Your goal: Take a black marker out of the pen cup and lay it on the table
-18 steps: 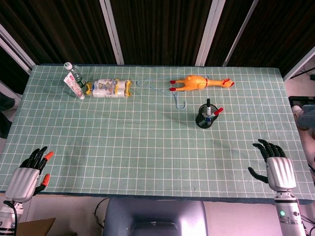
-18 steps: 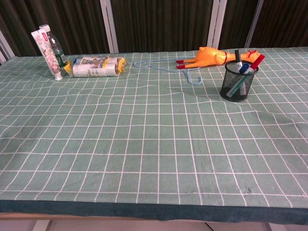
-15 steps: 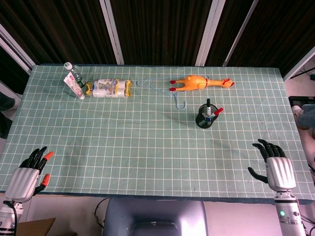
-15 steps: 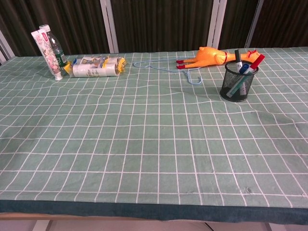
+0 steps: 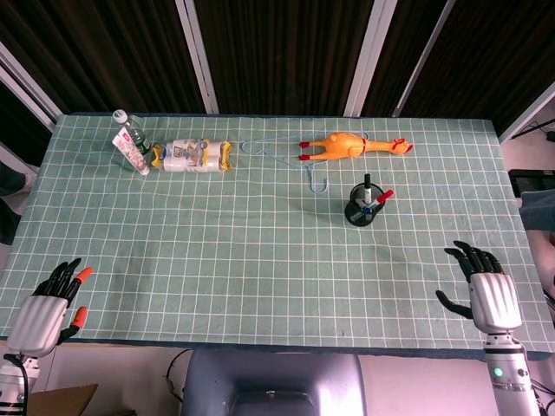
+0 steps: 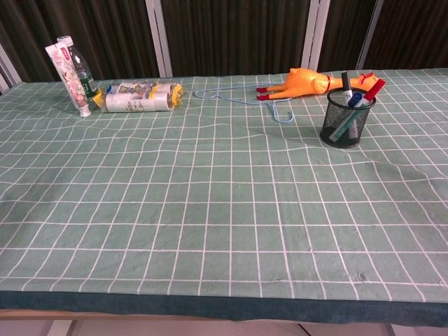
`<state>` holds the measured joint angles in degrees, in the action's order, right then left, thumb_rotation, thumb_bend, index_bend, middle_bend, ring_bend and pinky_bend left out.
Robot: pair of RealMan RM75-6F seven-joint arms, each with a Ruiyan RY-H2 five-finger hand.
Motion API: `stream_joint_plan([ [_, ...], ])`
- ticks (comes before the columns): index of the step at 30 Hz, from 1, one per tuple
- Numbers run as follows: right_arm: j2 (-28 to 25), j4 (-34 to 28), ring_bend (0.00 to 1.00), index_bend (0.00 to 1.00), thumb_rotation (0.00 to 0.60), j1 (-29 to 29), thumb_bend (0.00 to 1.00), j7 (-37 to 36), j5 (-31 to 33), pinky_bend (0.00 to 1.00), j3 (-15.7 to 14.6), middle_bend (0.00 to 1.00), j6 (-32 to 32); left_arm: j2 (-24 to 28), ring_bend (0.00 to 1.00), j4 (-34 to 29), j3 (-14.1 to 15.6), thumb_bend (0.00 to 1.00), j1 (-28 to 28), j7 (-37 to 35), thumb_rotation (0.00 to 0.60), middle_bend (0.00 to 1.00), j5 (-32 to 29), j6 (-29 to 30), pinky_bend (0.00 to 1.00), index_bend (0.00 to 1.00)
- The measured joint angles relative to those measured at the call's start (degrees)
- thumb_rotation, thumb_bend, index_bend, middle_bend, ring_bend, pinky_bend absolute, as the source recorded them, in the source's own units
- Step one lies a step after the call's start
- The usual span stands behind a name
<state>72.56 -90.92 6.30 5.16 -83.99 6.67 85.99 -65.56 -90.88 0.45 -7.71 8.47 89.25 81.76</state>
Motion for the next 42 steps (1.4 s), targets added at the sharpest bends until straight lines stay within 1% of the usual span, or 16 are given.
stream_joint_plan([
  [3,0.10,0.99,0.39,0.40,0.600,0.54,0.34,-2.64,0.46,0.39,1.67,0.32,0.45,0.11,0.01,0.16,0.10,0.46,-0.03,-0.45,0.600,0.01,0.41,0.15,0.29,0.16],
  [6,-0.15,2.26,0.51,0.43,0.600,1.73,0.33,-6.22,1.34,0.48,3.49,0.42,-0.28,0.27,0.01,0.23,0.31,0.45,-0.04,-0.75,0.600,0.01,0.63,0.12,0.29,0.16],
  [8,-0.45,3.33,0.61,0.45,0.600,2.85,0.33,-8.60,2.14,0.56,4.79,0.49,-1.52,0.32,0.01,0.15,0.37,0.45,0.03,-0.76,0.600,0.01,0.63,0.17,0.29,0.16],
  [11,-0.65,5.93,0.70,0.49,0.600,5.22,0.33,-11.22,3.71,0.65,6.99,0.57,-4.08,0.36,0.01,0.03,0.49,0.46,0.13,-0.66,0.600,0.01,0.81,0.34,0.29,0.16],
  [13,-0.55,7.77,0.75,0.52,0.600,6.96,0.33,-11.90,4.91,0.71,8.26,0.63,-6.15,0.36,0.01,0.01,0.55,0.45,0.12,-0.61,0.600,0.01,0.90,0.31,0.29,0.16],
  [17,-0.52,9.16,0.86,0.56,0.600,10.20,0.33,-12.37,7.63,0.80,10.27,0.73,-10.89,0.37,0.01,-0.01,0.56,0.45,0.02,-0.65,0.600,0.01,0.79,0.08,0.29,0.16],
  [20,-0.52,9.83,0.93,0.58,0.600,13.16,0.33,-11.72,10.55,0.87,11.99,0.81,-15.00,0.38,0.01,-0.03,0.55,0.46,0.00,-0.64,0.600,0.01,0.74,0.03,0.29,0.16],
  [22,-0.47,10.17,0.99,0.60,0.600,15.40,0.33,-10.48,13.03,0.94,13.24,0.87,-17.72,0.38,0.01,-0.01,0.55,0.46,-0.01,-0.67,0.600,0.01,0.73,0.00,0.29,0.16],
  [25,-0.18,10.67,1.00,0.63,0.600,18.21,0.33,-7.30,16.07,0.99,14.67,0.94,-19.95,0.41,0.01,0.01,0.53,0.46,-0.05,-0.77,0.600,0.01,0.67,-0.06,0.29,0.16],
  [29,0.67,11.17,1.00,0.65,0.600,20.84,0.34,-1.74,19.60,1.00,16.18,1.00,-21.36,0.48,0.02,0.02,0.55,0.45,-0.11,-0.99,0.600,0.02,0.62,-0.21,0.29,0.16],
  [35,2.09,11.43,1.00,0.65,0.600,24.99,0.34,8.87,28.39,1.00,18.05,1.00,-23.12,0.57,0.02,0.04,0.55,0.45,-0.12,-1.28,0.600,0.02,0.65,-0.17,0.29,0.16],
  [38,3.30,12.32,1.00,0.65,0.600,27.60,0.34,14.32,34.14,1.00,18.95,1.00,-23.95,0.58,0.02,0.06,0.61,0.46,-0.13,-1.35,0.600,0.02,0.79,-0.14,0.29,0.16],
  [40,4.49,13.57,1.00,0.64,0.600,29.82,0.36,17.05,38.10,1.00,19.57,1.00,-24.98,0.58,0.02,0.07,0.63,0.45,-0.16,-1.37,0.600,0.02,0.82,-0.19,0.29,0.16],
  [42,5.76,15.28,1.00,0.64,0.600,31.87,0.39,18.51,40.66,1.00,19.97,1.00,-26.05,0.59,0.02,0.09,0.66,0.45,-0.18,-1.44,0.600,0.02,0.81,-0.25,0.29,0.16],
])
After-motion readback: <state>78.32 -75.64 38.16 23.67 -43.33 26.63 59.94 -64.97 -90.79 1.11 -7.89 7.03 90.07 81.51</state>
